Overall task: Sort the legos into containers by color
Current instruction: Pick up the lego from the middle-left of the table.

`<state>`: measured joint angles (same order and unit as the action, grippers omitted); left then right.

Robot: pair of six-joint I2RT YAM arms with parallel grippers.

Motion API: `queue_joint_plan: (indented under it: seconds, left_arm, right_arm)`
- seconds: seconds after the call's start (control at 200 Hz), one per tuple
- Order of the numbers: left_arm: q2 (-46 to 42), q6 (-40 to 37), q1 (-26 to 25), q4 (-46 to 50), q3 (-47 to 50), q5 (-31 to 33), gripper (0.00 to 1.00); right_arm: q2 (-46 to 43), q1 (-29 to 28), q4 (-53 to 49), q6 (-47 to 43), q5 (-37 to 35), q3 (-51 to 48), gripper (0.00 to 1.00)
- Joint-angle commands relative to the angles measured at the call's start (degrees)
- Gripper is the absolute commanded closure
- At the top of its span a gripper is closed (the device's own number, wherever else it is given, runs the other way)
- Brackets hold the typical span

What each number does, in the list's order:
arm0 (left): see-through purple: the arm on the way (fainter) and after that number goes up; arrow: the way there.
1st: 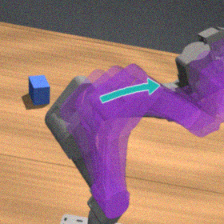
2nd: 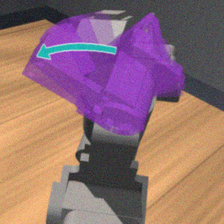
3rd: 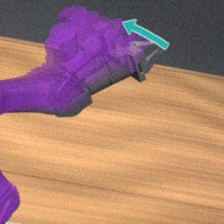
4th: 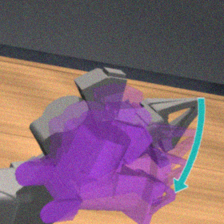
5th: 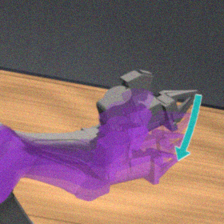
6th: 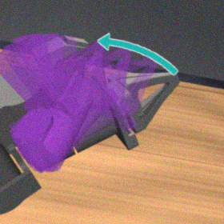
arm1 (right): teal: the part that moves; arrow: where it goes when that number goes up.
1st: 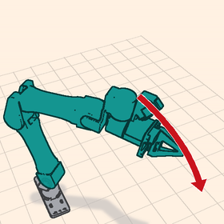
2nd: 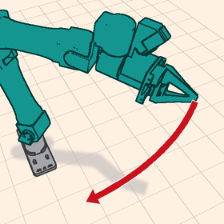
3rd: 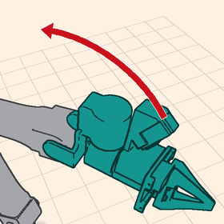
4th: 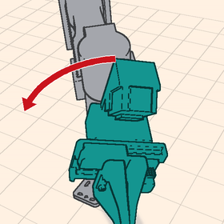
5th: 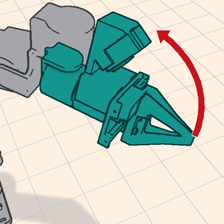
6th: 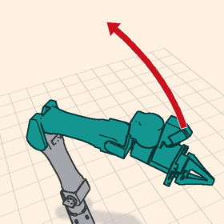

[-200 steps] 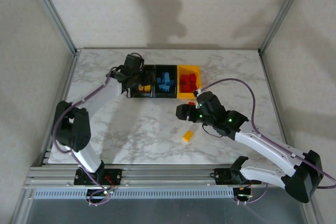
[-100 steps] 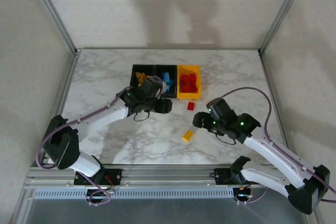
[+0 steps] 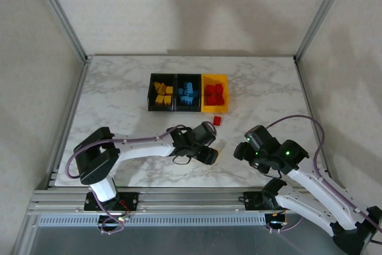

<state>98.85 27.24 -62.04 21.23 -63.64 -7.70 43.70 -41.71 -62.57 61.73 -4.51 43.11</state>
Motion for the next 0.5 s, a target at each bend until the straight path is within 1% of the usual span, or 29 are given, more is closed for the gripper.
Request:
queue_joint_plan:
  seconds: [0.0,0.03,0.23,0.375,0.446,0.496]
  left_arm:
    - [2.9,0.1,-1.4,1.0,-3.8,3.9,0.29]
    - [3.9,0.1,-1.7,1.3,-4.6,4.4,0.28]
    - [9.5,0.2,-2.5,2.5,-8.7,5.5,0.28]
    - [14.0,-0.4,-2.6,5.7,-11.7,9.9,0.35]
    - [15.2,-0.3,-2.6,5.3,-12.2,9.6,0.39]
    - [15.5,-0.2,-2.7,4.6,-12.3,9.3,0.45]
  right_arm:
    - [0.6,0.7,0.1,-0.3,0.2,-0.8,0.23]
    - [0.6,0.7,0.6,-0.4,0.5,-1.0,0.23]
    - [-0.1,1.4,1.6,-1.0,0.1,-1.5,0.23]
    - [-1.1,1.6,1.3,-0.8,-0.5,-1.4,0.23]
    - [-1.3,1.6,1.3,-0.8,-0.8,-1.5,0.23]
    - [-1.4,1.6,1.4,-0.8,-0.8,-1.7,0.23]
